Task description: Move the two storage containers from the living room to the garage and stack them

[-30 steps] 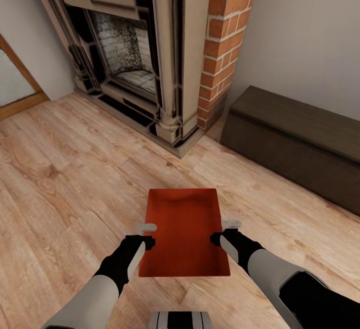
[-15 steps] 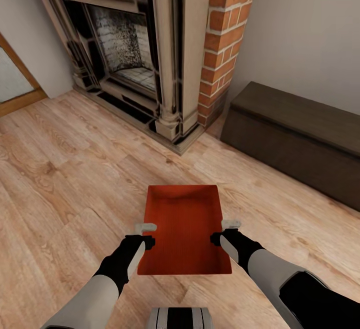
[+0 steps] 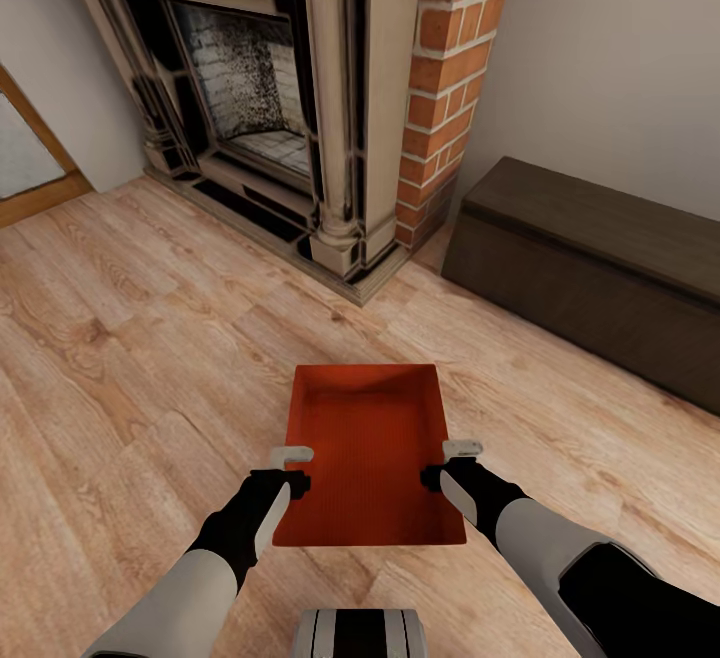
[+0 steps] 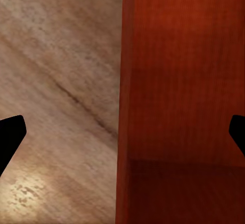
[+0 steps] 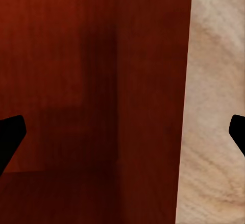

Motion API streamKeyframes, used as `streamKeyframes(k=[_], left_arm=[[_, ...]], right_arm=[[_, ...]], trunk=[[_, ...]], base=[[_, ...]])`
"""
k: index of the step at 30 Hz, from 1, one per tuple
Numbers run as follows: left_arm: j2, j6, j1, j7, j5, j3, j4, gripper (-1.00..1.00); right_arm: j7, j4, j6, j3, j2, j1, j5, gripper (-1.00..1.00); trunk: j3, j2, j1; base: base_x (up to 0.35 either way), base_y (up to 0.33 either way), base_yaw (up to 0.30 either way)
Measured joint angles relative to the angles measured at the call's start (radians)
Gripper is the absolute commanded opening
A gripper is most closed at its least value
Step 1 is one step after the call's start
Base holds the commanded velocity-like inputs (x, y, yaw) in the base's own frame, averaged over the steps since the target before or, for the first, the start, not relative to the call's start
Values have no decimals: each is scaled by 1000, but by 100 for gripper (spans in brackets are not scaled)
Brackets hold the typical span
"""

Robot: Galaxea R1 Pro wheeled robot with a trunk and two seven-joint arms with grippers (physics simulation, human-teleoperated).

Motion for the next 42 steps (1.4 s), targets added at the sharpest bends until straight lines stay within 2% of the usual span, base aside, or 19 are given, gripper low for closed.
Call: streamKeyframes(k=[42], left_arm=[[2,-3,0,6,-1,-3,10,100]], right_arm=[[0,0,0,0,-5,0,0,100]], trunk=[[0,0,0]], base=[[0,0,0]])
